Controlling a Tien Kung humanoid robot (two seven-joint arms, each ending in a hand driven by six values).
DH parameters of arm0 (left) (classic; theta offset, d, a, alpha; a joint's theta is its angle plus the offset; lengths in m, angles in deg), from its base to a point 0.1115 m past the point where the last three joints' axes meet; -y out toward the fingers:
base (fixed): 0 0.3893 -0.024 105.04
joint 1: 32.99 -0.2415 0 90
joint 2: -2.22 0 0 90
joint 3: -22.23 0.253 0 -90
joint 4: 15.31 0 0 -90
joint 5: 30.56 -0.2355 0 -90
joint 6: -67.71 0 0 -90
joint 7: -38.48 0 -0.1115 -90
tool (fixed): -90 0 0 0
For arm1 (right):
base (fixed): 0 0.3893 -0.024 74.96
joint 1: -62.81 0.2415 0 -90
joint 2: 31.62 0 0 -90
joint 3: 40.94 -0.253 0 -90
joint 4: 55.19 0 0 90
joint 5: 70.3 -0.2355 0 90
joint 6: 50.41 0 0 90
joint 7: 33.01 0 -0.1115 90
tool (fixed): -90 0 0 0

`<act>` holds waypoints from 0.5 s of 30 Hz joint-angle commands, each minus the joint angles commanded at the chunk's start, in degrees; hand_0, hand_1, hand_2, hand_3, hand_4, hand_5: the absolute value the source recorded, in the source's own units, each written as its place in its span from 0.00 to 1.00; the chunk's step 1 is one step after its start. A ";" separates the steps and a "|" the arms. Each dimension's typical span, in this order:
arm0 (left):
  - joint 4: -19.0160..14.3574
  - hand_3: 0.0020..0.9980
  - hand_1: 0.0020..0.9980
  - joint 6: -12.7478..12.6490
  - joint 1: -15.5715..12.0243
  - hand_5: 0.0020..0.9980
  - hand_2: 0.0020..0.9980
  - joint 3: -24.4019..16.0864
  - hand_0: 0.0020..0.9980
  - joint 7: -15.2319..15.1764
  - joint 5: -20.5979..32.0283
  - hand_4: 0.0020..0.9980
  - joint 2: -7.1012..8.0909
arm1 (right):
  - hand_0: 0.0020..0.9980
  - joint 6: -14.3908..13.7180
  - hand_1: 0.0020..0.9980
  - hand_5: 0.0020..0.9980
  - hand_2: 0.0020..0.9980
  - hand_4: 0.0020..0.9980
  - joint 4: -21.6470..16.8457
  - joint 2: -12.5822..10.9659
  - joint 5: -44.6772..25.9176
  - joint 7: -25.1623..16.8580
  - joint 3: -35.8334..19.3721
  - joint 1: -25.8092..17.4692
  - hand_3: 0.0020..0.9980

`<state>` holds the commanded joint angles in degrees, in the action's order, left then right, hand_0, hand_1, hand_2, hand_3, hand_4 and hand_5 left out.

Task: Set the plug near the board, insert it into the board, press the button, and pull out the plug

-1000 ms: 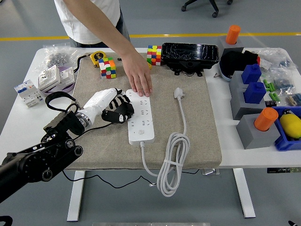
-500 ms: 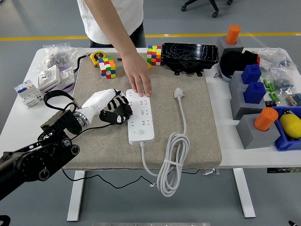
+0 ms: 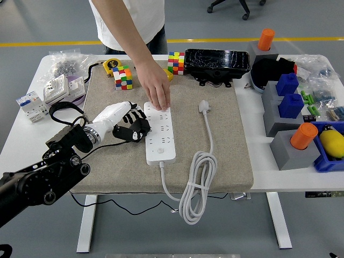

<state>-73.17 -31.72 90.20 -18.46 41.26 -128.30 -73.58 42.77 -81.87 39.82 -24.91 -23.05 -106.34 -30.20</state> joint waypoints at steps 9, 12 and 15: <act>-0.81 0.77 0.74 -0.68 -0.29 0.22 0.76 -0.78 0.68 -0.96 1.56 1.00 0.06 | 0.76 0.03 0.73 0.68 0.74 1.00 -0.01 -0.03 0.05 0.00 -0.09 -0.03 0.75; -1.87 0.77 0.74 -1.34 -0.62 0.22 0.76 -1.17 0.68 -1.21 2.57 1.00 0.14 | 0.76 0.04 0.73 0.68 0.74 1.00 -0.07 -0.01 0.07 0.00 -0.10 -0.03 0.75; -3.91 0.76 0.73 -3.30 -1.41 0.35 0.75 -1.98 0.67 -1.47 3.91 1.00 0.32 | 0.76 0.05 0.73 0.68 0.74 1.00 -0.09 -0.02 0.12 0.00 -0.08 -0.02 0.75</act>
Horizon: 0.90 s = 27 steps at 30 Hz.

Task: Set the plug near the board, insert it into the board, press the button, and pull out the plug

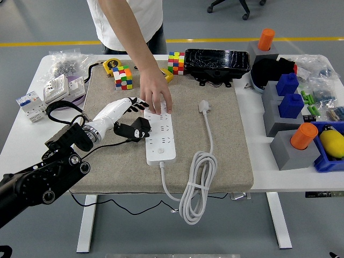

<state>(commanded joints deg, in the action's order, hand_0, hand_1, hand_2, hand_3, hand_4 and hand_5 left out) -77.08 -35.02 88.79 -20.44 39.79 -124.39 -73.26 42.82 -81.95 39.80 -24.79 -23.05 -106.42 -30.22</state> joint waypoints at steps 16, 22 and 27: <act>-18.22 0.70 0.77 -3.75 -12.77 0.42 0.77 -5.50 0.72 10.95 -0.75 0.83 5.71 | 0.76 -0.01 0.73 0.68 0.74 1.00 -0.06 -0.12 0.41 0.04 -0.55 -0.04 0.75; -18.80 0.69 0.78 -1.97 -13.11 0.43 0.78 -5.09 0.75 12.46 -0.80 0.82 5.99 | 0.76 -0.22 0.73 0.68 0.74 1.00 -0.25 -0.17 0.76 0.05 -0.74 0.11 0.75; -19.09 0.69 0.78 -0.59 -12.58 0.43 0.78 -4.62 0.75 13.59 0.07 0.82 5.85 | 0.76 -0.24 0.73 0.68 0.74 1.00 -0.36 -0.28 0.69 -0.04 -0.70 0.17 0.75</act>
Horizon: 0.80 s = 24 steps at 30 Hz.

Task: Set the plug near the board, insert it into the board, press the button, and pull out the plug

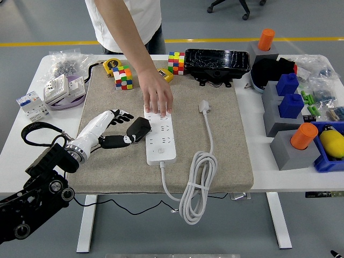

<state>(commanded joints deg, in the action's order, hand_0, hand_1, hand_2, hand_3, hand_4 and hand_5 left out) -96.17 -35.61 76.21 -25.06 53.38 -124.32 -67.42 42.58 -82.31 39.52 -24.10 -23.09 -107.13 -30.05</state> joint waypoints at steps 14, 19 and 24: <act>1.88 0.72 0.79 1.61 3.06 0.41 0.78 3.07 0.76 -0.04 2.34 0.78 -1.49 | 0.76 0.04 0.73 0.68 0.74 1.00 0.29 0.02 -0.15 0.00 -0.17 0.03 0.75; 1.98 0.72 0.78 1.88 3.66 0.42 0.77 3.31 0.76 0.07 2.41 0.77 -1.81 | 0.76 0.09 0.73 0.68 0.74 1.00 0.32 0.10 -0.18 0.01 -0.08 0.02 0.75; 1.78 0.72 0.78 1.97 3.94 0.42 0.77 3.42 0.76 -0.32 2.58 0.77 -1.99 | 0.76 0.09 0.73 0.68 0.74 1.00 0.22 0.08 -0.18 -0.02 -0.09 -0.02 0.75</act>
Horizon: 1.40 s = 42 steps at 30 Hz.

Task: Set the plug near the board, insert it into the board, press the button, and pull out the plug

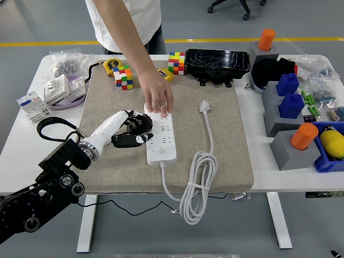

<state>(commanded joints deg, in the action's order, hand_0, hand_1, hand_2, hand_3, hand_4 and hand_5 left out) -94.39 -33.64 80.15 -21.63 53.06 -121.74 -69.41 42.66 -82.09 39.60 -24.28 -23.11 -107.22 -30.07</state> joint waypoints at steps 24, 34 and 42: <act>-0.69 0.68 0.75 2.88 3.87 0.42 0.74 2.42 0.73 -0.26 1.48 0.77 -1.55 | 0.76 0.06 0.73 0.67 0.74 1.00 0.01 0.01 -0.20 -0.06 0.07 0.02 0.75; -0.65 0.67 0.73 3.63 4.87 0.42 0.73 2.82 0.69 1.48 0.04 0.77 -2.07 | 0.76 0.08 0.73 0.67 0.74 1.00 0.03 -0.03 -0.21 -0.05 -0.08 0.09 0.75; -0.99 0.67 0.72 4.55 4.48 0.42 0.72 2.28 0.67 3.82 -1.09 0.77 -1.96 | 0.76 0.06 0.73 0.67 0.74 1.00 0.03 0.01 -0.18 -0.07 -0.22 -0.01 0.75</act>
<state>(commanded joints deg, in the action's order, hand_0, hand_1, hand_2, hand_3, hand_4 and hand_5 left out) -95.38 -29.09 84.63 -19.35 56.88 -122.83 -71.37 42.73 -82.06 39.61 -24.47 -23.19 -107.44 -30.08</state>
